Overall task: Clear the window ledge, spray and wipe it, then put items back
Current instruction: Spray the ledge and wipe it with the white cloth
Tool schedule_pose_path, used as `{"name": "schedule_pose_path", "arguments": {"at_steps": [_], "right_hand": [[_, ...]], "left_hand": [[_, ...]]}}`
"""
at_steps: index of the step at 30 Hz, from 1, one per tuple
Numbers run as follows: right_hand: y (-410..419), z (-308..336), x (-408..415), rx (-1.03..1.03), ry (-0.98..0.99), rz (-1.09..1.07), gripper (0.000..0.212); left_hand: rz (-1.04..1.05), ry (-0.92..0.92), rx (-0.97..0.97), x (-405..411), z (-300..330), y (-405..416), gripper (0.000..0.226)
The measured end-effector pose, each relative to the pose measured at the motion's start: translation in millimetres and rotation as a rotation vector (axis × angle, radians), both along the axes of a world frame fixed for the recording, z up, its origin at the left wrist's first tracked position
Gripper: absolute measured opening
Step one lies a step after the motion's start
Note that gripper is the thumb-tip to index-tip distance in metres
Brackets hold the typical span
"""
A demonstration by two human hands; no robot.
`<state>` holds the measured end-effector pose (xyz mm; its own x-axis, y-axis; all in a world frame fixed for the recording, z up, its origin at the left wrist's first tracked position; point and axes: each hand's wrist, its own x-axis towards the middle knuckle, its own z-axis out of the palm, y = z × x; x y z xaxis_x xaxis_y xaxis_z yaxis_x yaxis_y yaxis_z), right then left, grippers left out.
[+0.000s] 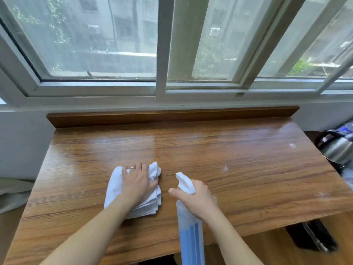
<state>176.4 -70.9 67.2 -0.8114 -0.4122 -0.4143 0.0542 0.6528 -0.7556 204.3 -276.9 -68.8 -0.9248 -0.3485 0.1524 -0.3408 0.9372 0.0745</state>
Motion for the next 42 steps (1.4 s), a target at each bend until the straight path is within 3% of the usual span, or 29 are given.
{"name": "schedule_pose_path", "arguments": {"at_steps": [8,22,29,34,42], "right_hand": [[23,-15,32,0.026,-0.011,-0.035,0.042],[36,-28,52,0.074,-0.005,0.069,0.045],[45,-29,52,0.114,0.003,0.146,0.039],[54,-27,51,0.148,0.035,0.157,0.041],[74,-29,47,0.161,0.012,0.178,0.039]], "left_hand": [[0.019,-0.190,0.006,-21,6,-15,0.061],[-0.157,-0.041,0.025,107,-1,51,0.047],[-0.030,0.024,0.032,111,0,59,0.045],[0.132,-0.066,0.046,95,7,61,0.051],[0.079,-0.076,0.058,112,5,82,0.046]]}}
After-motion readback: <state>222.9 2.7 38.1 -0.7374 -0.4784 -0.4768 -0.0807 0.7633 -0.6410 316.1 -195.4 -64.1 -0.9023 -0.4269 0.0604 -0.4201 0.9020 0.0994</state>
